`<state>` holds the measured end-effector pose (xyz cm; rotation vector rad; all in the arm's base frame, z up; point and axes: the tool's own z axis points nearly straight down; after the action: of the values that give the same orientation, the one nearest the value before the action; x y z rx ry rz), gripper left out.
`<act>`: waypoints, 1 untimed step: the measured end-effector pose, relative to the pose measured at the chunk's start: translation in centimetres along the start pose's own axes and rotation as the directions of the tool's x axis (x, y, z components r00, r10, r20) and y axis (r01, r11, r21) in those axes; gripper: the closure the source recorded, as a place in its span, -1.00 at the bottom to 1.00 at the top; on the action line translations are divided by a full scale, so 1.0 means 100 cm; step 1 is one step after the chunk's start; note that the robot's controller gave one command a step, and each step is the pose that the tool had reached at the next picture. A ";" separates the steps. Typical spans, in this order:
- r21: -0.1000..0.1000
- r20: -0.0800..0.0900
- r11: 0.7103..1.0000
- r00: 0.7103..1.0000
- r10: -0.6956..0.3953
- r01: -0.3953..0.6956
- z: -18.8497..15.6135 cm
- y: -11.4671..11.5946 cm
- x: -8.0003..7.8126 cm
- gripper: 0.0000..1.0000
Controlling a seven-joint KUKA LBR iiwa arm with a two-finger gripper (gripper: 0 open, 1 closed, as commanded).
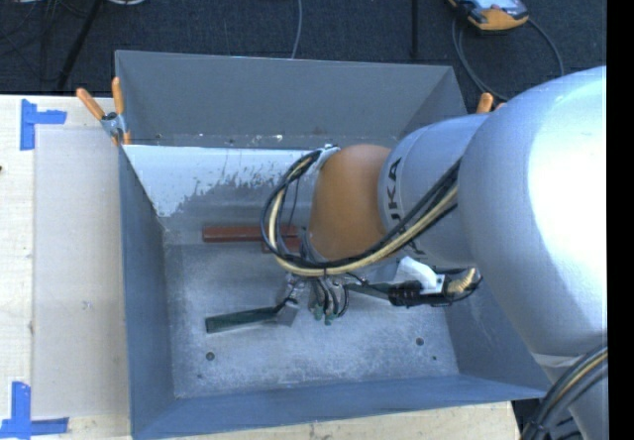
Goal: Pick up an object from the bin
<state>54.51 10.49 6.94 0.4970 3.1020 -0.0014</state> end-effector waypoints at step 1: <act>0.000 0.000 1.000 1.000 -0.001 0.001 0.000 0.000 0.000 -1.00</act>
Offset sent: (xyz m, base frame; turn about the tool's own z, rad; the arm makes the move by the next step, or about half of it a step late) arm 0.0000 0.0000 0.0000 0.0000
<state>54.50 10.49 6.94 0.4960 3.1022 -0.0016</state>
